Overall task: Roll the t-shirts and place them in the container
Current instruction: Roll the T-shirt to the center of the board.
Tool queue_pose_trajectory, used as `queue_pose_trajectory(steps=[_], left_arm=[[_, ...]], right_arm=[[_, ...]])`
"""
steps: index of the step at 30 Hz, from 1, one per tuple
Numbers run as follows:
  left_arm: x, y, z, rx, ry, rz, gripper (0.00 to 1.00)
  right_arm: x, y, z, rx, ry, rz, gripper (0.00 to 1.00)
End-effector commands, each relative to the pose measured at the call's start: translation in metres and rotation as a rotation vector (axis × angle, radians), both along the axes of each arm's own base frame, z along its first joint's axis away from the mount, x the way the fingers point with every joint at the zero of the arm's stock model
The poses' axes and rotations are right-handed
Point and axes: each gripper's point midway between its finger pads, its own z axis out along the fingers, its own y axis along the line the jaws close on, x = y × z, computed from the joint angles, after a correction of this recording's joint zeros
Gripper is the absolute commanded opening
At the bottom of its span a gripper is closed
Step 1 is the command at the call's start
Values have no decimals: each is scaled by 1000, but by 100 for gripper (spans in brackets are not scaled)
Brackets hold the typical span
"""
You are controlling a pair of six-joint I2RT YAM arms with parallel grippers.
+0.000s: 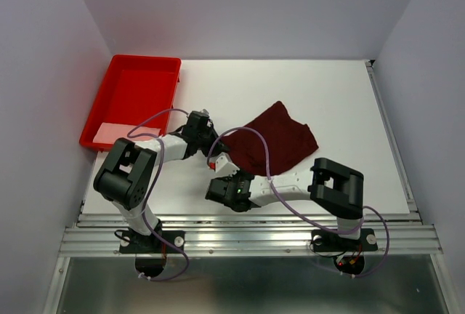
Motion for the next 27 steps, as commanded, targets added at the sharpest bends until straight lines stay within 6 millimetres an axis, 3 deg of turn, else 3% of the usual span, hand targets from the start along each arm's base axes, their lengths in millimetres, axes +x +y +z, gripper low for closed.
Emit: queue_pose_trajectory(steps=[1,4,7,10,19,23,27], left_arm=[[7,1,21,27,-55,-13,3],[7,2,26,30,-71,-25,20],[9,1,37,31,-103,-41,55],[13,2,49,40,-133,-50,64],[21,12,96,99,-212,-40,70],[23,19,121,120,-264,-23,70],[23,23,133,134,-291,-21,70]], right_arm=[[3,15,10,106,-28,-12,12],[-3,23,7,184,34,18,3],[-6,26,5,270,95,41,1],[-17,32,-2,358,178,82,1],[-17,40,14,631,341,105,1],[-15,38,23,765,412,109,1],[-17,32,31,868,476,124,1]])
